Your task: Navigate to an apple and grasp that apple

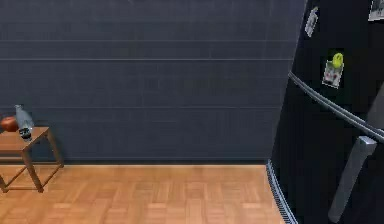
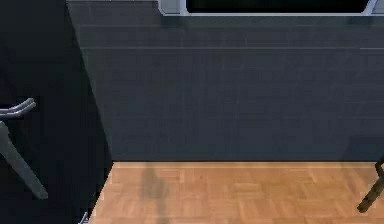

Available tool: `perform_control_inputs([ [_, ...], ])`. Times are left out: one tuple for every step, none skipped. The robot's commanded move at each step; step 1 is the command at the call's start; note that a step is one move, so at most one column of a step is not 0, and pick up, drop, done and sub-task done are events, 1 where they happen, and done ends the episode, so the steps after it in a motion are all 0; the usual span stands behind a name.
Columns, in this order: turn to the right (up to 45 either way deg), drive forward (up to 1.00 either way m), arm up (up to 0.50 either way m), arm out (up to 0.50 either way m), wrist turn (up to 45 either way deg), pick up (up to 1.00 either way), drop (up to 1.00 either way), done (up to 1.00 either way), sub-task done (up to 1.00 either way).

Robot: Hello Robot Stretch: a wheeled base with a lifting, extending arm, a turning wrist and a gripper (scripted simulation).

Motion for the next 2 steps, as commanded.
perform_control_inputs([
  [-45.0, 0.00, 0.00, 0.00, 0.0, 0.00, 0.00, 0.00, 0.00],
  [-9.0, 0.00, 0.00, 0.00, 0.0, 0.00, 0.00, 0.00, 0.00],
])
